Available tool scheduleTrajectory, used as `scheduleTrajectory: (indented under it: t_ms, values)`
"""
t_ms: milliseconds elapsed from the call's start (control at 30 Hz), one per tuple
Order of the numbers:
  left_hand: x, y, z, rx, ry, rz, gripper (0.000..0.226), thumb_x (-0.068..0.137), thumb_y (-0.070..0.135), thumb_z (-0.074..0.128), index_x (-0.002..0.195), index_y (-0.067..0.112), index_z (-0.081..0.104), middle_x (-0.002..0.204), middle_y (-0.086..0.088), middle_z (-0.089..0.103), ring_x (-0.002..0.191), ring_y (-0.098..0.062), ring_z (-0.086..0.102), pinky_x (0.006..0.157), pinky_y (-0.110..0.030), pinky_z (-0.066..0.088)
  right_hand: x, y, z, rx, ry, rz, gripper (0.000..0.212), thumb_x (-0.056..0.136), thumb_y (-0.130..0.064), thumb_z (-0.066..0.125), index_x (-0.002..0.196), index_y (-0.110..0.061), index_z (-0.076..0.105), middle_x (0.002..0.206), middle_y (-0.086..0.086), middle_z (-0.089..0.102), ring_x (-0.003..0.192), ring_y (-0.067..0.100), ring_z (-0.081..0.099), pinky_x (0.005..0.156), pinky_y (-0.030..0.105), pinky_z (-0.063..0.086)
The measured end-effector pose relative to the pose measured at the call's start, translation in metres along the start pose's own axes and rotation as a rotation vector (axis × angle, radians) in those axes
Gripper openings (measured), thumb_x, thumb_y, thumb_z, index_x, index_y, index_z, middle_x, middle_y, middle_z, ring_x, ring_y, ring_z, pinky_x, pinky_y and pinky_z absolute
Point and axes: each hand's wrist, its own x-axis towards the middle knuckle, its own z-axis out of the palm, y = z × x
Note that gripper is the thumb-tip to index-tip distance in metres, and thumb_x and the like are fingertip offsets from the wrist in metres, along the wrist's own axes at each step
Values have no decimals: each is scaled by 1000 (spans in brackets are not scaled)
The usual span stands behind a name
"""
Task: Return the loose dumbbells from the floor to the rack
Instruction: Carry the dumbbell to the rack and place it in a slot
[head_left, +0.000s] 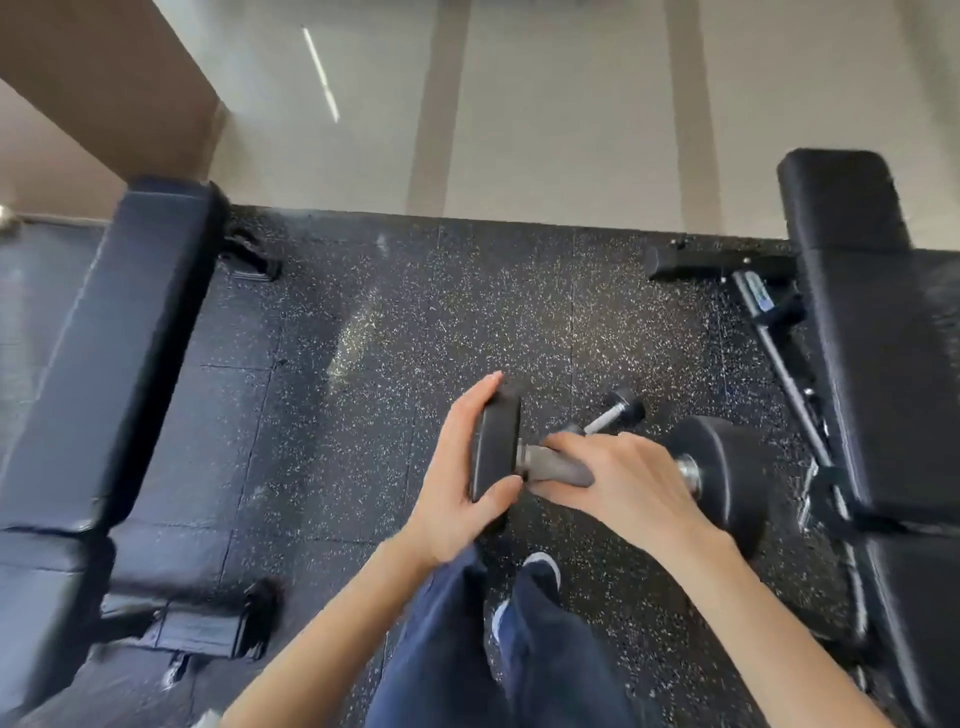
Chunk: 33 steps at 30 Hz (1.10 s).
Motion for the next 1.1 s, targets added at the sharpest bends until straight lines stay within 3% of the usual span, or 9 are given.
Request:
scheduleTrajectory:
  t_ms: [133, 333, 533, 767, 1100]
  values:
    - [-2, 8, -40, -46, 129, -18, 82, 89, 58, 46, 142, -2, 27, 148, -12, 33, 138, -26, 32, 114, -43, 25, 36, -38, -13, -14, -21, -84, 45, 78, -69, 48, 107, -34, 54, 85, -4, 70, 81, 24, 66, 63, 35, 49]
    - [-12, -10, -105, -15, 268, -85, 81, 88, 59, 47, 143, 3, 28, 148, -9, 34, 137, -26, 34, 112, -51, 28, 102, -89, -12, -52, -174, -223, 44, 81, -68, 46, 109, -35, 49, 90, -5, 67, 86, 22, 63, 66, 34, 45]
    - [-14, -33, -162, 139, 337, -158, 83, 87, 64, 46, 142, 4, 30, 144, -9, 38, 134, -23, 38, 109, -50, 32, 169, -124, 0, -109, -305, -351, 44, 81, -66, 48, 111, -34, 48, 95, -2, 68, 93, 25, 62, 68, 35, 42]
    - [8, -49, -177, 174, 543, -275, 81, 86, 65, 45, 140, 7, 33, 142, -6, 41, 132, -19, 40, 109, -47, 33, 247, -131, 4, -177, -444, -548, 42, 82, -63, 48, 111, -32, 48, 98, 0, 68, 97, 26, 62, 72, 36, 46]
    - [100, -51, -174, 137, 801, -361, 72, 84, 45, 53, 138, 2, 35, 140, -10, 41, 131, -23, 41, 109, -49, 33, 361, -104, -33, -206, -546, -724, 45, 79, -70, 47, 102, -32, 50, 91, 6, 68, 90, 30, 64, 75, 38, 47]
